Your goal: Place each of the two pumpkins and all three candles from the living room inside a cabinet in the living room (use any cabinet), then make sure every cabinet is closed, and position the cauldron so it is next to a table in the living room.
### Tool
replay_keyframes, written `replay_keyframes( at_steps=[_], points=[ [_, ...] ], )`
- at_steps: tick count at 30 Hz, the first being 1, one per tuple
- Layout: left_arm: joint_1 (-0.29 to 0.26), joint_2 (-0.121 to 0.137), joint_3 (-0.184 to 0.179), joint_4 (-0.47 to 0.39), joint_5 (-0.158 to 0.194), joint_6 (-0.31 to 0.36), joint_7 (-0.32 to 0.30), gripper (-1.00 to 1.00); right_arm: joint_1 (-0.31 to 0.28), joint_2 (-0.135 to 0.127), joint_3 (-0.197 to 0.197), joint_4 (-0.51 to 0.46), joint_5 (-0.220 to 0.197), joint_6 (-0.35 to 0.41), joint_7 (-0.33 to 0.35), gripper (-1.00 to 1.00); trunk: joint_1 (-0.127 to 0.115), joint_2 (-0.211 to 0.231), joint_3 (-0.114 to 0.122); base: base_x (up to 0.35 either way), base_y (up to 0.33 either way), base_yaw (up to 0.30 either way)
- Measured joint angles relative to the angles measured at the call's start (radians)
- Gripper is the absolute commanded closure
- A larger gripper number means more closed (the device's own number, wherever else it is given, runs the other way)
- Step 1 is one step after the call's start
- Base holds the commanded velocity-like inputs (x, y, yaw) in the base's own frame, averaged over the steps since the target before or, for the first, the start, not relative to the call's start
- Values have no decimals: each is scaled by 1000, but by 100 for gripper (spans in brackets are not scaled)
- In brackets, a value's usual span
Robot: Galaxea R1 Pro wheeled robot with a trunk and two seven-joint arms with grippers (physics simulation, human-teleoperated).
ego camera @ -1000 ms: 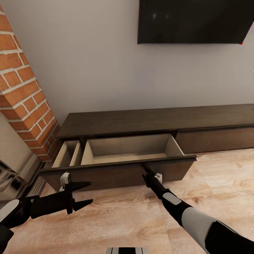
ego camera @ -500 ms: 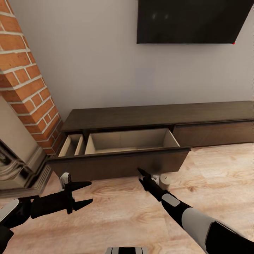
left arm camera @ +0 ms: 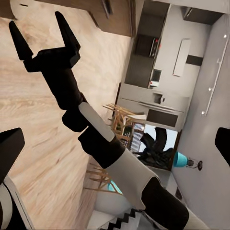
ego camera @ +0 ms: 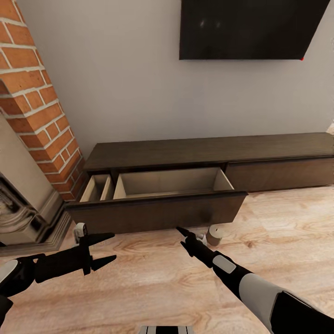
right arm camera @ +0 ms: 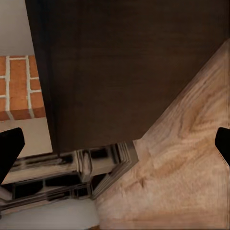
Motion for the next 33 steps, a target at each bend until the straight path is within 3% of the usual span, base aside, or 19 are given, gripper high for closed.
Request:
replay_keyframes(
  at_steps=[5,9,11,13,15,17,19,20,21,23,25,26,27,28,30,33],
  points=[
    [0,0,7,7,-2,-2,58,-100,0,-7,0,0,7,0,-72,-100,-2,1,19,0,0,0],
    [0,-8,15,7,-3,-3,206,-100,0,-12,0,6,15,-2,-217,-100,-4,2,35,0,0,0],
    [0,-13,15,8,-3,-3,272,-100,0,-25,0,4,23,1,-252,-100,-5,3,43,0,0,0],
    [0,-16,12,8,-3,-4,329,-100,-1,-36,1,2,58,3,-277,-100,-6,3,50,0,0,0],
    [0,-21,10,9,-10,-5,372,-100,0,-40,1,0,118,4,-310,-100,-7,4,58,0,0,0],
    [0,-31,9,11,-37,-6,405,-100,0,-42,0,-1,165,2,-345,-100,-8,4,66,0,0,0],
    [0,-46,10,15,-98,-6,425,-100,0,-42,-1,-1,188,0,-371,-100,-9,4,74,0,0,0],
    [0,-65,11,32,-164,-6,432,-100,0,-42,1,-1,196,0,-394,-100,-9,5,77,0,0,0],
    [0,-73,11,43,-188,-7,433,-100,0,-43,1,-1,198,0,-405,-100,-9,5,81,0,0,0],
    [0,-117,15,96,-293,-8,436,-100,0,-43,2,-2,215,1,-459,-100,-10,5,89,0,0,0],
    [-1,-162,18,156,-396,-14,434,-100,0,-43,3,-2,256,1,-510,-100,-11,6,97,0,0,0],
    [-1,-190,18,192,-467,-27,431,-100,0,-44,3,-2,299,2,-535,-100,-12,6,101,0,0,0],
    [-1,-206,17,207,-511,-42,429,-100,0,-44,2,-2,330,3,-546,-100,-12,6,104,0,0,0],
    [-1,-212,17,212,-532,-51,429,-100,0,-44,2,-2,345,3,-551,-100,-13,7,108,0,0,0],
    [-1,-228,15,226,-614,-97,427,-100,0,-43,1,-2,394,5,-577,-100,-13,7,116,0,0,0],
    [-2,-235,15,233,-696,-146,427,-100,0,-43,1,-3,425,4,-622,-100,-15,8,128,0,0,0]
  ],
)
